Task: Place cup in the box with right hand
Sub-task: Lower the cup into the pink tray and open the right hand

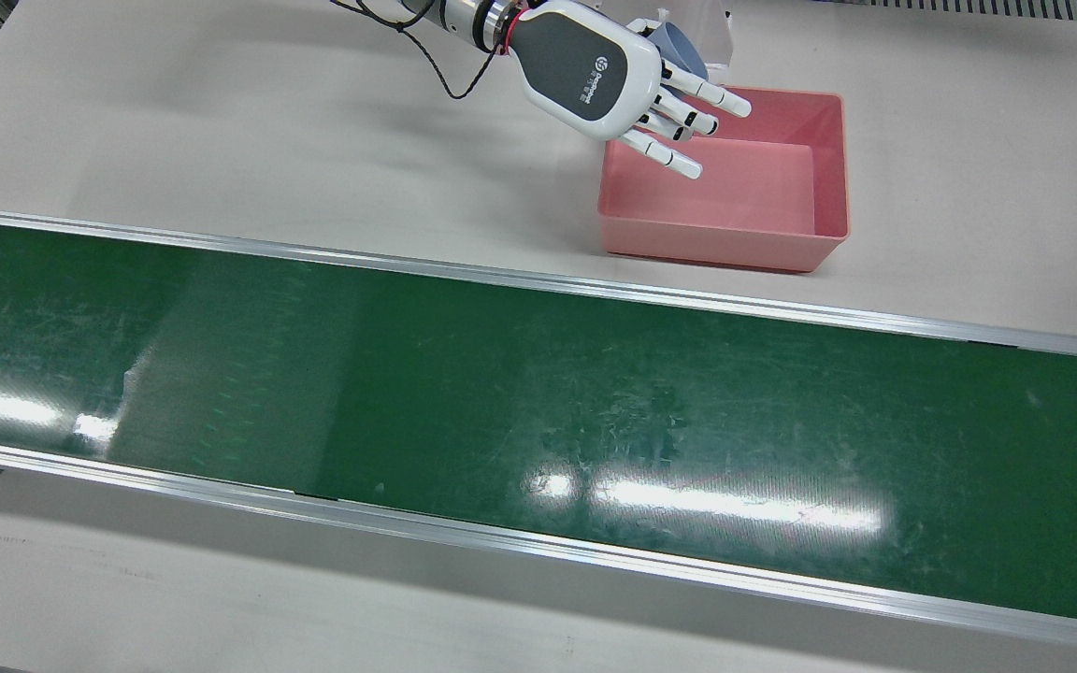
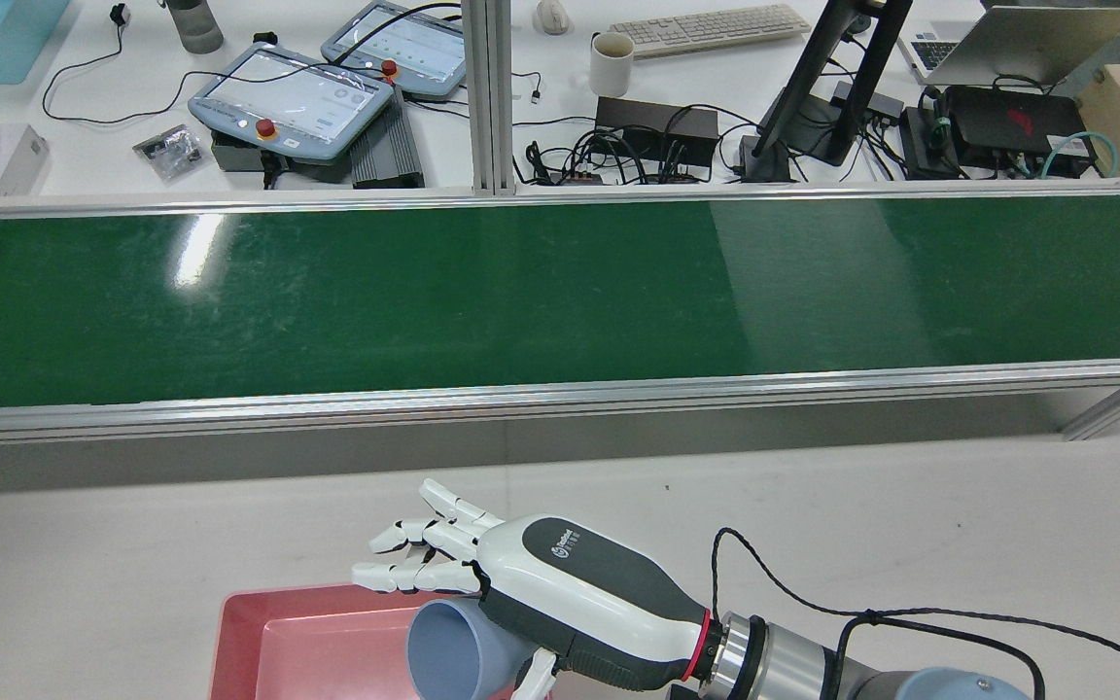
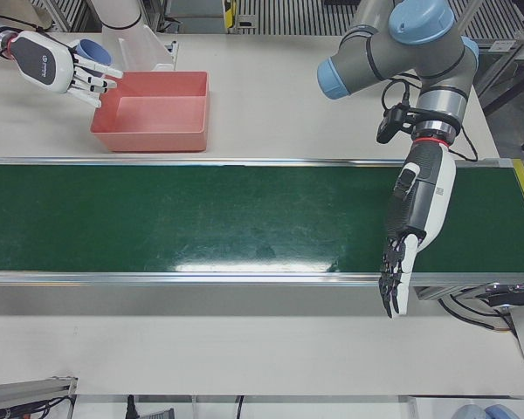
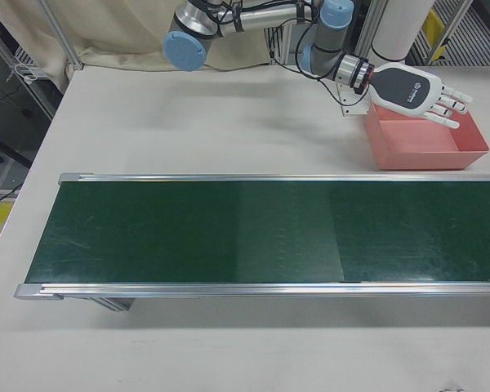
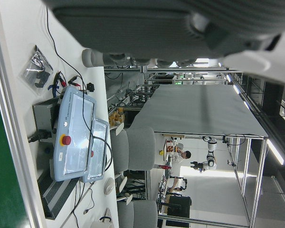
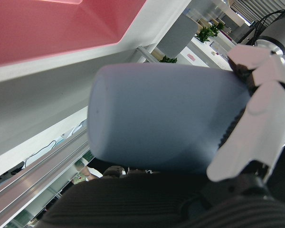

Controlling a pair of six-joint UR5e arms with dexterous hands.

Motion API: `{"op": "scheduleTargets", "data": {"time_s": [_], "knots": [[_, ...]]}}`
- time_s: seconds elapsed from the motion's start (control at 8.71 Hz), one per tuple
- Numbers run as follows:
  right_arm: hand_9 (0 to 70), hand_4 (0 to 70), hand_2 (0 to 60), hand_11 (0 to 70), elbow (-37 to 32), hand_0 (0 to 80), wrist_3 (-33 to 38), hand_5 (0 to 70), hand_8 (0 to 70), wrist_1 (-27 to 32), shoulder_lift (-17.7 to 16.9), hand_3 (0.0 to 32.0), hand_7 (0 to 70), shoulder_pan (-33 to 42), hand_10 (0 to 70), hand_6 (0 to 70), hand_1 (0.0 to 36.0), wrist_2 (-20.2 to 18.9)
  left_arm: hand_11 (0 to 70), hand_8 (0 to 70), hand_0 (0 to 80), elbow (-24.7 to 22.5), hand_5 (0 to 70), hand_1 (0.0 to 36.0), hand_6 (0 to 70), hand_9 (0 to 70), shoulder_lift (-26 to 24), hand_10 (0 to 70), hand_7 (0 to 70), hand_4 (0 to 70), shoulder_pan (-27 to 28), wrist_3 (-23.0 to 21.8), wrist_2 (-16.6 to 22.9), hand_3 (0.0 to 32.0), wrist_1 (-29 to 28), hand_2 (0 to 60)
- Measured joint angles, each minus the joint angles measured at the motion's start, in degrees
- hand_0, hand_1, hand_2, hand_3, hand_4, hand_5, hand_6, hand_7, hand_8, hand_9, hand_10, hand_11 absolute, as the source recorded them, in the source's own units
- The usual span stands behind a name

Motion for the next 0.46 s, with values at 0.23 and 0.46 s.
{"op": "scheduleTargets", "data": {"time_s": [0.23,0.46], "knots": [[0.0,0.0,5.6,0.0,0.0,42.3,0.1,1.6,0.0,0.1,-0.2,0.0,0.0,-0.3,0.0,0.0,11.8,0.0,0.0,0.0,0.0,0.0,0.0,0.0,0.0,0.0,0.0,0.0,0.0,0.0,0.0,0.0,0.0,0.0,0.0,0.0],[0.0,0.0,0.0,0.0,0.0,45.7,0.3,2.1,0.0,0.1,-0.4,0.0,0.1,-0.3,0.0,0.0,12.1,0.0,0.0,0.0,0.0,0.0,0.0,0.0,0.0,0.0,0.0,0.0,0.0,0.0,0.0,0.0,0.0,0.0,0.0,0.0]]}}
